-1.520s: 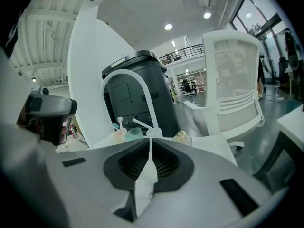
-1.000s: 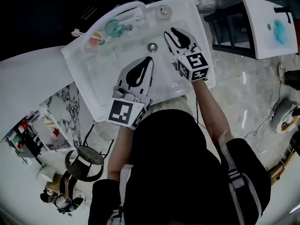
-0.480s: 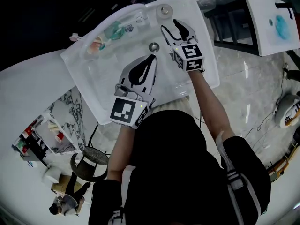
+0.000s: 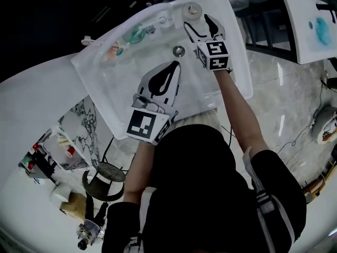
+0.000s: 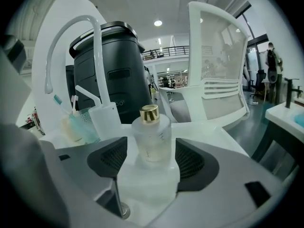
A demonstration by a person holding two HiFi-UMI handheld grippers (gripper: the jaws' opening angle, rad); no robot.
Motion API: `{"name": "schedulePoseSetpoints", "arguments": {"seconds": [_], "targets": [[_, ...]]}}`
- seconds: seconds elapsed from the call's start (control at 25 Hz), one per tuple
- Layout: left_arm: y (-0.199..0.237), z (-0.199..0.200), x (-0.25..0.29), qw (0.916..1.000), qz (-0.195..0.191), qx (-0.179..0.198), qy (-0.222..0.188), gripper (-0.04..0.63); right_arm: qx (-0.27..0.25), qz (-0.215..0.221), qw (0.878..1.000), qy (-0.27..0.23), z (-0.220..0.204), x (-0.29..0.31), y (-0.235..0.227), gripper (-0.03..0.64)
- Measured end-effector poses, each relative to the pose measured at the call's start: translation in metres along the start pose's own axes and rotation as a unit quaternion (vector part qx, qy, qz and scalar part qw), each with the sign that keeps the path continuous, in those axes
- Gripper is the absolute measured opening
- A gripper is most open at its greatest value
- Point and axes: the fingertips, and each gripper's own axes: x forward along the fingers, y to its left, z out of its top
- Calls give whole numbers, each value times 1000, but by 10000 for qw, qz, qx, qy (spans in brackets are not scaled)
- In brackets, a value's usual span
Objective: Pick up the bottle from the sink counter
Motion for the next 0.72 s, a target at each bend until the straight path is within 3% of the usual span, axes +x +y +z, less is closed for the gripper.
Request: {"name": "schedulePoseSetpoints", "arguments": {"seconds": [0.72], "targets": [[5, -2, -6, 10000, 7, -17, 12, 20, -170, -222, 9996, 19, 6, 36, -3, 313]]}}
